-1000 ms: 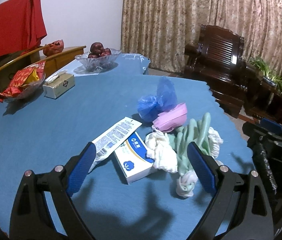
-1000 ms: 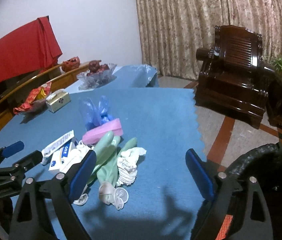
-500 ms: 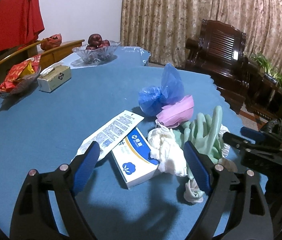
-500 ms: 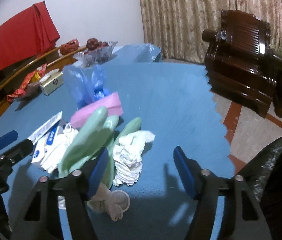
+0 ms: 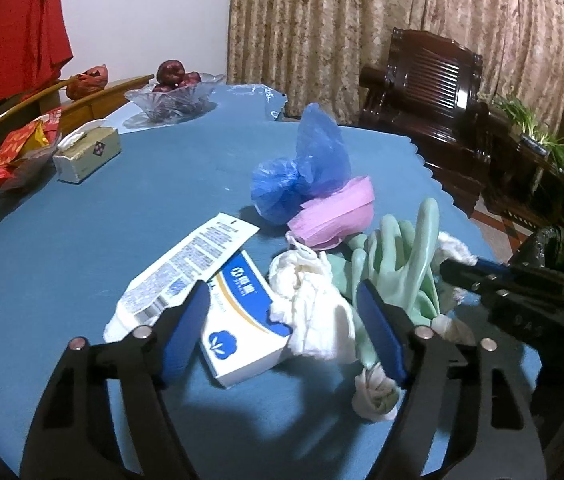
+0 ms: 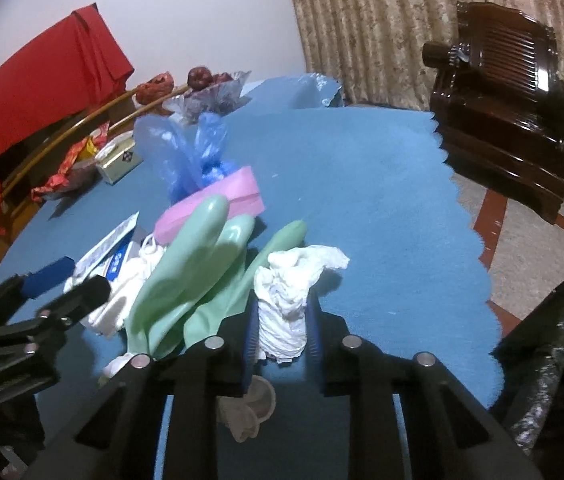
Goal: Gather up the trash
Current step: 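Grasp the white cloth with the right gripper while the left gripper grasps the white tissue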
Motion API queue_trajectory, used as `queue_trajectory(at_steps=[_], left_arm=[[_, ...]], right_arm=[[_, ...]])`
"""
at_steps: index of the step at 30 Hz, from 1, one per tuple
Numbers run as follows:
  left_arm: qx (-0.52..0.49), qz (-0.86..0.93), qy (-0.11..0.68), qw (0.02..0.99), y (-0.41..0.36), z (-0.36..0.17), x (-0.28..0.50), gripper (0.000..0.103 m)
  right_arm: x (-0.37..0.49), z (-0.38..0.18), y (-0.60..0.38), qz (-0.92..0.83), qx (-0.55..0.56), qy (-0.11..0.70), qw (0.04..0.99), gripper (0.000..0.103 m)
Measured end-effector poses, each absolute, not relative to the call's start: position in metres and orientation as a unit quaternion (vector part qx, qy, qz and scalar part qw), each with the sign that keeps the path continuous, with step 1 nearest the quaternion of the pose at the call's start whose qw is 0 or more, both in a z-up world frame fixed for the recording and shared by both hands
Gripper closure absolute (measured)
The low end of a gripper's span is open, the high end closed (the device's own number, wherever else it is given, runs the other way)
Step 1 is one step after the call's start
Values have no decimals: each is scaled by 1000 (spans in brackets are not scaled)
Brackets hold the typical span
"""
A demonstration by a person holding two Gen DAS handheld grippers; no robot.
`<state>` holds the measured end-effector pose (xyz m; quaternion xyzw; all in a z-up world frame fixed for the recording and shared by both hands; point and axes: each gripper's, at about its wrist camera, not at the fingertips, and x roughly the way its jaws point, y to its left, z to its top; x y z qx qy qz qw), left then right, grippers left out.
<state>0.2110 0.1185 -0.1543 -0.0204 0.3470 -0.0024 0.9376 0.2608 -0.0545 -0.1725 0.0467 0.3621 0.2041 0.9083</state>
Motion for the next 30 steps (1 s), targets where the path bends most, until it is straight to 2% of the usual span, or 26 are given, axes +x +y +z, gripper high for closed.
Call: queue_trajectory(at_steps=[3, 10, 14, 17, 21, 30], left_arm=[[-14, -9, 352, 936, 114, -159, 217, 44], [6, -14, 362, 932, 103, -170, 227, 55], [7, -12, 363, 932, 101, -170, 228, 77], [2, -11, 361, 933, 103, -169, 227, 88], [-1, -11, 354, 935, 104, -164, 225, 93], [-17, -19, 330, 944, 105, -138, 206, 94]], right_arm=[[261, -167, -57, 203, 46, 357, 911, 81], [261, -165, -60, 205, 47, 354, 911, 81], [260, -166, -61, 206, 49, 356, 910, 81], [260, -163, -63, 206, 50, 355, 910, 81], [257, -161, -63, 207, 50, 352, 911, 81], [246, -148, -67, 208, 52, 340, 916, 81]])
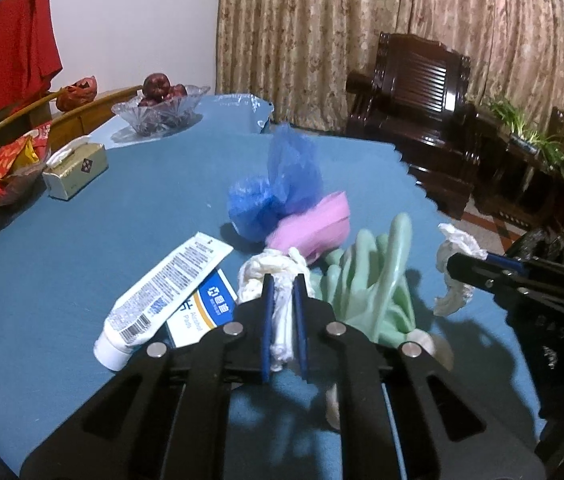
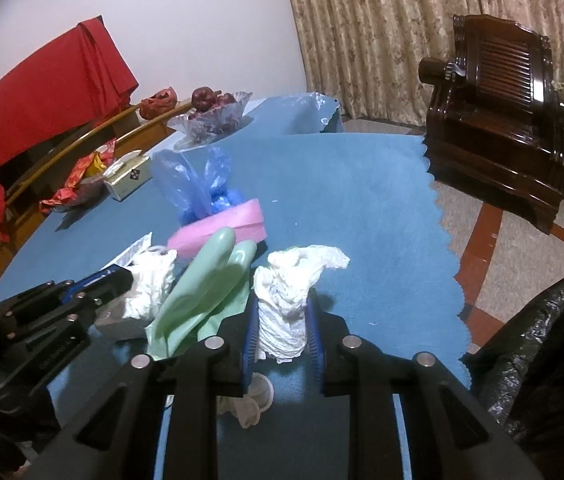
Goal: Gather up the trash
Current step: 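Grasp the white cloth with the right gripper while the left gripper grasps the white tissue, then carry the white cloth and tissue over the bin and open both grippers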
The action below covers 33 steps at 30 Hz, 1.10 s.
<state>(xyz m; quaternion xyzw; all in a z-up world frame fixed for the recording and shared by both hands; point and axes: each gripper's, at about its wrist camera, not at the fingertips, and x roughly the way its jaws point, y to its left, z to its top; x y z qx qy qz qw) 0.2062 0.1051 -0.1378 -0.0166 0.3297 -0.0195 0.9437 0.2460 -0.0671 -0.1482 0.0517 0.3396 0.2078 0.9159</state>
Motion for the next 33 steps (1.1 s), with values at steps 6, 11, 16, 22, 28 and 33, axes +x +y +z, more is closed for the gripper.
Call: queue_trajectory(at_steps=[6, 11, 16, 22, 28, 33], left_arm=[[-16, -24, 316, 948, 101, -123, 191, 94], [-4, -5, 340, 940, 111, -140, 190, 94], [-9, 8, 360, 933, 119, -154, 192, 80], [-3, 12, 365, 931, 116, -161, 198, 58], [8, 0, 376, 927, 110, -167, 204, 82], [-2, -8, 365, 931, 106, -159, 198, 87]], right_arm=[[236, -140, -70, 211, 52, 332, 918, 81], [234, -142, -69, 214, 50, 340, 915, 81], [235, -150, -62, 218, 47, 351, 909, 81], [237, -156, -61, 217, 46, 358, 907, 81], [238, -158, -61, 218, 43, 361, 906, 81], [237, -154, -61, 218, 43, 356, 908, 81]])
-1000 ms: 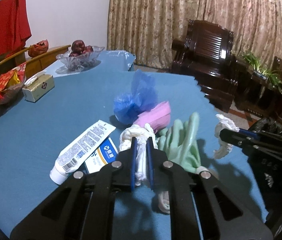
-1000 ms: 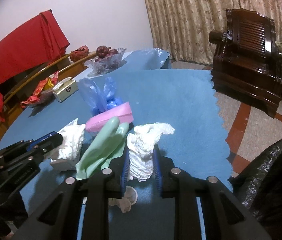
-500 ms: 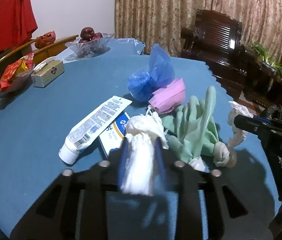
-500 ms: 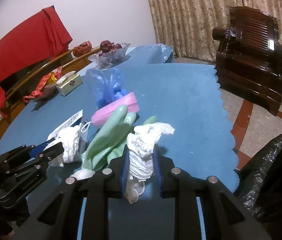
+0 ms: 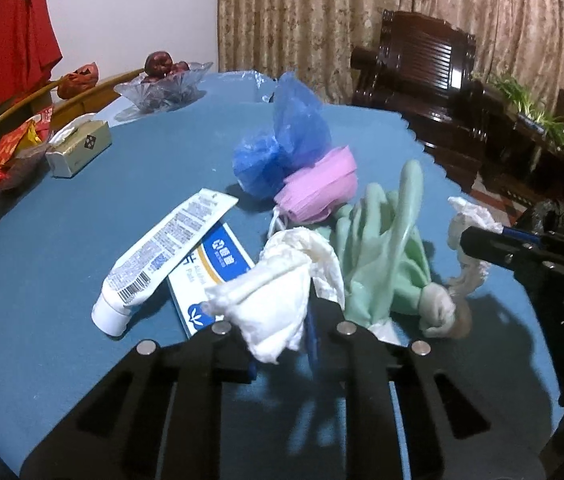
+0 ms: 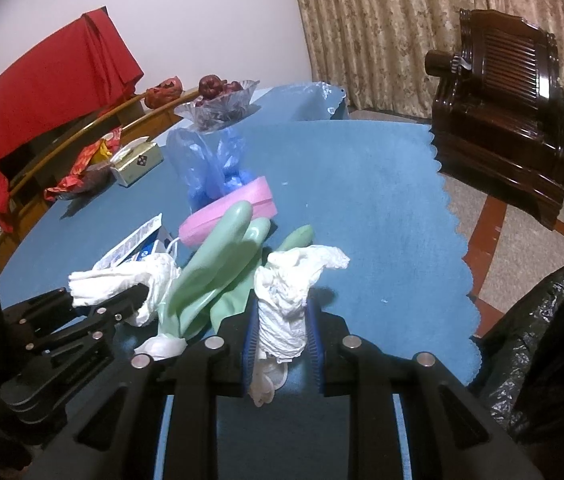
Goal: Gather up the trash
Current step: 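Carry the white cloth and tissue over the bin and open both grippers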
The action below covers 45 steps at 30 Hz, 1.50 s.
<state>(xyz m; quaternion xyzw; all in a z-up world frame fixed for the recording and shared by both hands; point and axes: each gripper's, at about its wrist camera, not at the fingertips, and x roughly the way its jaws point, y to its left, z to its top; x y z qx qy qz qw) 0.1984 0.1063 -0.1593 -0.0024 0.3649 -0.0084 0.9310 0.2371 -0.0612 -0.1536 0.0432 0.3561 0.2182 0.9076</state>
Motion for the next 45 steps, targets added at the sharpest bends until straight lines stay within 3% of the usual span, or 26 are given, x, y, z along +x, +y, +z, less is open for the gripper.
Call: queue_trajectory(at_steps=[24, 45], left_arm=[[-2, -45, 306, 951, 64, -90, 160, 87], [22, -164, 293, 942, -51, -78, 127, 87]], right_arm=[[182, -87, -105, 191, 50, 301, 933, 81], [114, -85, -215, 67, 63, 308, 947, 81]])
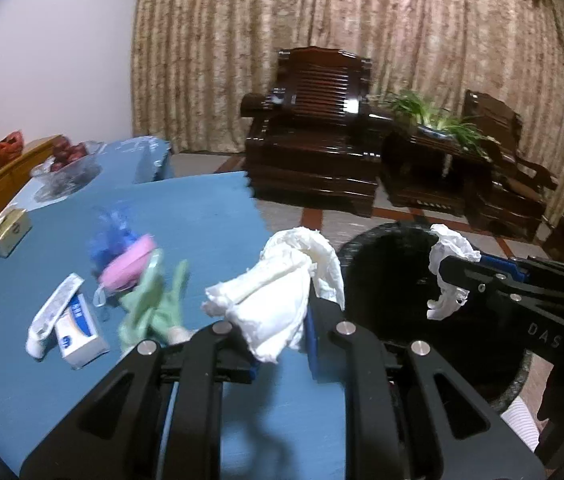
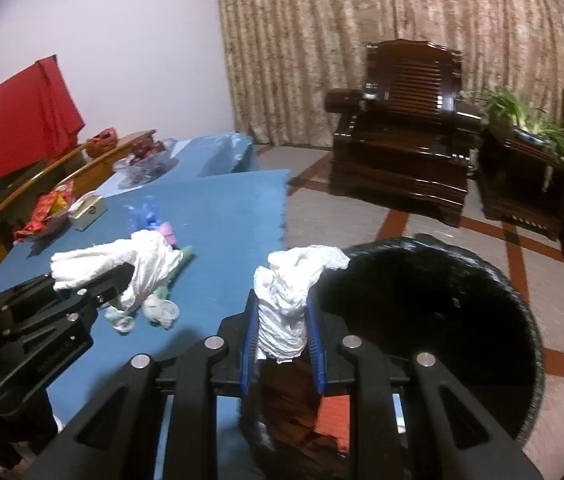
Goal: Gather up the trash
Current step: 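Carry the white cloth and tissue over the bin and open both grippers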
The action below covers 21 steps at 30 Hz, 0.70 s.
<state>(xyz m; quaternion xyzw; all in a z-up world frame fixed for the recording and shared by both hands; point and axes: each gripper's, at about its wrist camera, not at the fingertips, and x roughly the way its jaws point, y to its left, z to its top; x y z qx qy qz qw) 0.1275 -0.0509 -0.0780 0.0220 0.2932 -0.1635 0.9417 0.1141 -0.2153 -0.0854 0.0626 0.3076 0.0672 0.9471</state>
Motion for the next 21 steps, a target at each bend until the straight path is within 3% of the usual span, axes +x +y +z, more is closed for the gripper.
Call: queue_trajectory(at_steps=[17, 21], left_arm=[[45, -258, 304, 916, -150, -99, 134, 86], [49, -277, 311, 908, -167, -107, 139, 82]], right_arm=[[94, -107, -302, -34, 86, 322, 942, 81], [95, -119, -313, -47, 86, 333, 938, 81]])
